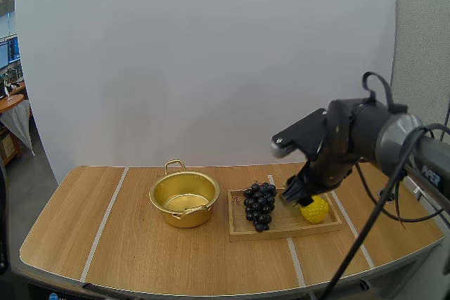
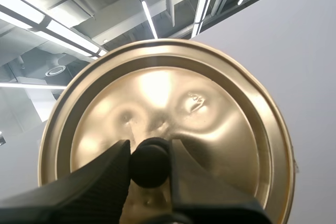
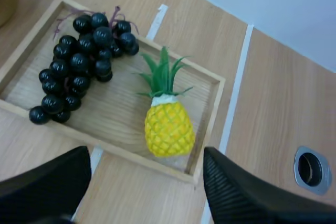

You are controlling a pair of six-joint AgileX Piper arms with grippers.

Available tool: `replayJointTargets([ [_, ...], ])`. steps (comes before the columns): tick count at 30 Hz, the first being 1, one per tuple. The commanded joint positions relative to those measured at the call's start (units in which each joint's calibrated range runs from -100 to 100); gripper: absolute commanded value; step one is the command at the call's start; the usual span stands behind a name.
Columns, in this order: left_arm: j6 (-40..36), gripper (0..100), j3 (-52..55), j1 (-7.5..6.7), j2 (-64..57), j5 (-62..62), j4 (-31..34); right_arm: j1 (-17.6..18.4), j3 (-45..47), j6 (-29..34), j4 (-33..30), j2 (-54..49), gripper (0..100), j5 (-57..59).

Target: Open the pot, put the pineapple inside, and close it

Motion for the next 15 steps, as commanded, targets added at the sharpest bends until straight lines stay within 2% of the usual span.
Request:
replayJointTargets([
  [1,-0.6,0,-0.3,-0.24,-0.2,-1.7,0.6,-13.0,-5.3,-21.0,19.0,3.9,100,2.3],
  [4,-0.6,0,-0.3,-0.24,-0.2,-1.7,0.6,-19.2,-7.1,-31.7,26.8,7.2,100,9.7],
  [6,-0.6,0,-0.3,-0.24,-0.2,-1.7,0.6,-21.1,-7.4,-36.2,29.1,8.6,100,12.3],
  [15,-0.6,0,-0.3,-0.24,-0.2,-1.7,0.6,-21.4,-8.5,-40.8,29.4,13.7,100,11.9],
])
